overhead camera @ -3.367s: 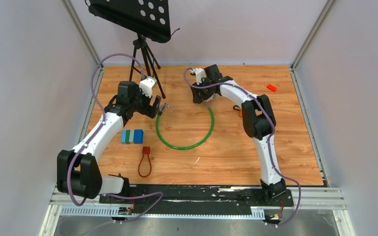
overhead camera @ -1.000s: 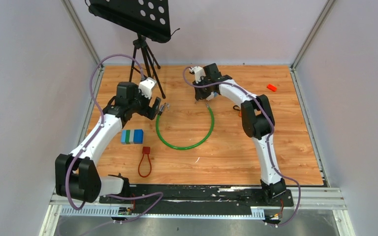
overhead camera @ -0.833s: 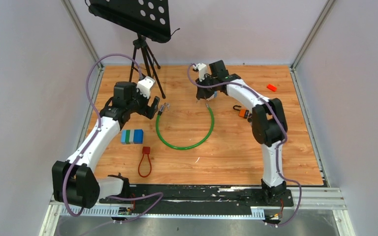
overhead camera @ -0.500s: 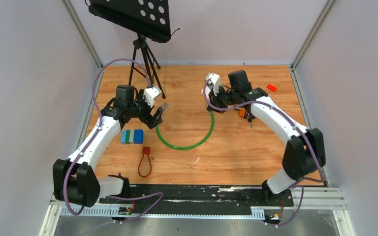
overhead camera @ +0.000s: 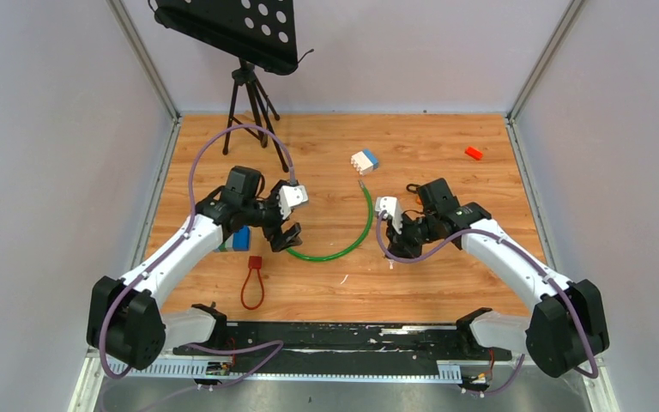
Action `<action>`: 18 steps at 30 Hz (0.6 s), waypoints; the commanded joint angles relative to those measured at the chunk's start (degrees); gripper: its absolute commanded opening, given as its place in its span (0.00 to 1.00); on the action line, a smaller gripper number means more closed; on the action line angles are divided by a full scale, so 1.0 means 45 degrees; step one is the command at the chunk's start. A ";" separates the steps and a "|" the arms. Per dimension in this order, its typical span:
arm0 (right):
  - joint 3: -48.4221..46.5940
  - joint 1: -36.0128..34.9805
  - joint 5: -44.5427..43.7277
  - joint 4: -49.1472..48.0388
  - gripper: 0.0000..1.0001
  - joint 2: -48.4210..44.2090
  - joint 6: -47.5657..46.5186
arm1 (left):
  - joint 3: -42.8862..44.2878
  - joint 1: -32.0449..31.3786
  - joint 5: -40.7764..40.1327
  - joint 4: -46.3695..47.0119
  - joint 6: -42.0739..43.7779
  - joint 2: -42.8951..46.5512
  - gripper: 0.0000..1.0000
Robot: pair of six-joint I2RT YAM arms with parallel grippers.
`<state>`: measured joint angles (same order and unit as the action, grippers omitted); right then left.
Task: Unlock with the key
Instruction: Pick up the key from the center of the board.
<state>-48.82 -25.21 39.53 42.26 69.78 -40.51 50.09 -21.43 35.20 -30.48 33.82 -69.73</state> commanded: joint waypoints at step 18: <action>-0.3389 -0.0095 0.6807 -0.0936 0.00 0.1291 0.2108 | -0.0369 -0.4215 0.1172 0.6856 0.0974 0.0246 0.86</action>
<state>-61.30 -25.39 60.55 41.91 73.89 -35.86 48.80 -38.17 42.30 -9.61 35.79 -70.65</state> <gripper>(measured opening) 0.012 0.856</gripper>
